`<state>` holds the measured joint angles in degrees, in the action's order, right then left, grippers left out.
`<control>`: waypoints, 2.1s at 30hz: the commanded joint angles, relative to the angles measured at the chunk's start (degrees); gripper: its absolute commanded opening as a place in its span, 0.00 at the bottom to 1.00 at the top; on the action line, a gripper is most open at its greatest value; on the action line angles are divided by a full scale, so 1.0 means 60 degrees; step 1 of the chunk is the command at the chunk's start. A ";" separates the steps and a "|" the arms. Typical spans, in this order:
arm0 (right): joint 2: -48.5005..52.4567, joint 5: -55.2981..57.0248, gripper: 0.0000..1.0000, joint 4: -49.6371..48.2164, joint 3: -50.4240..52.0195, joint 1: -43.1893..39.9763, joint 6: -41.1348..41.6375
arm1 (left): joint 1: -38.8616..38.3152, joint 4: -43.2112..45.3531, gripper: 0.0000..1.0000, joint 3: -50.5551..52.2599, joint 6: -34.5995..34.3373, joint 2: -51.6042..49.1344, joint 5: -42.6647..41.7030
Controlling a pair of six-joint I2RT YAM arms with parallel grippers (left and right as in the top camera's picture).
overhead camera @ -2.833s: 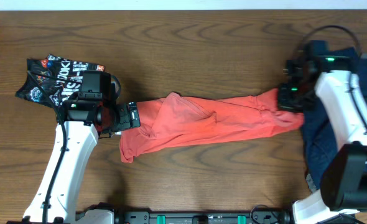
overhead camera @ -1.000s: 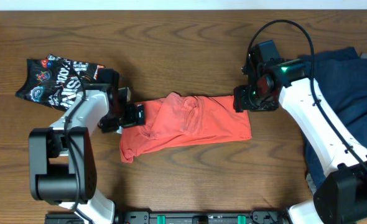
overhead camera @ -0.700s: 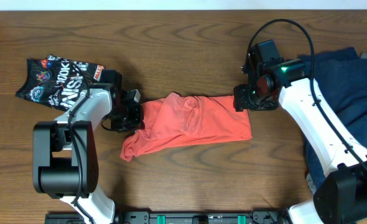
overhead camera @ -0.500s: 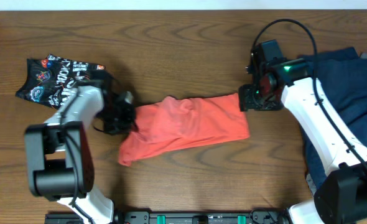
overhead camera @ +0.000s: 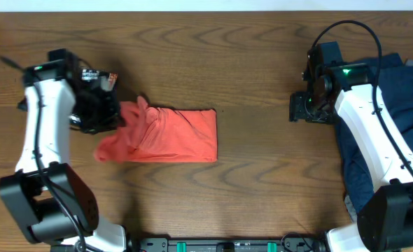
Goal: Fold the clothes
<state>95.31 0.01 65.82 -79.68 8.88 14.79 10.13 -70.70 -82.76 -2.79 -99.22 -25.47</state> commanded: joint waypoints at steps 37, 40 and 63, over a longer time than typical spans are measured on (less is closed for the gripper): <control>-0.0025 -0.2371 0.68 -0.0951 -0.0102 0.0284 -0.1177 | -0.5628 0.2878 0.54 -0.0124 0.1373 -0.0004 -0.1559; 0.0055 -0.3147 0.70 -0.1534 -0.0091 0.0743 -0.1501 | -0.4623 0.3461 0.56 -0.0124 0.0739 0.0521 -0.0404; 0.3432 0.0947 0.03 -0.0750 -0.0084 0.3268 0.1563 | -0.4178 0.4725 0.74 0.0193 0.0342 -0.2364 0.0255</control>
<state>115.20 -7.66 59.29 -79.81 29.71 15.99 -13.32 -42.04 -82.59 -0.25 -112.20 -24.34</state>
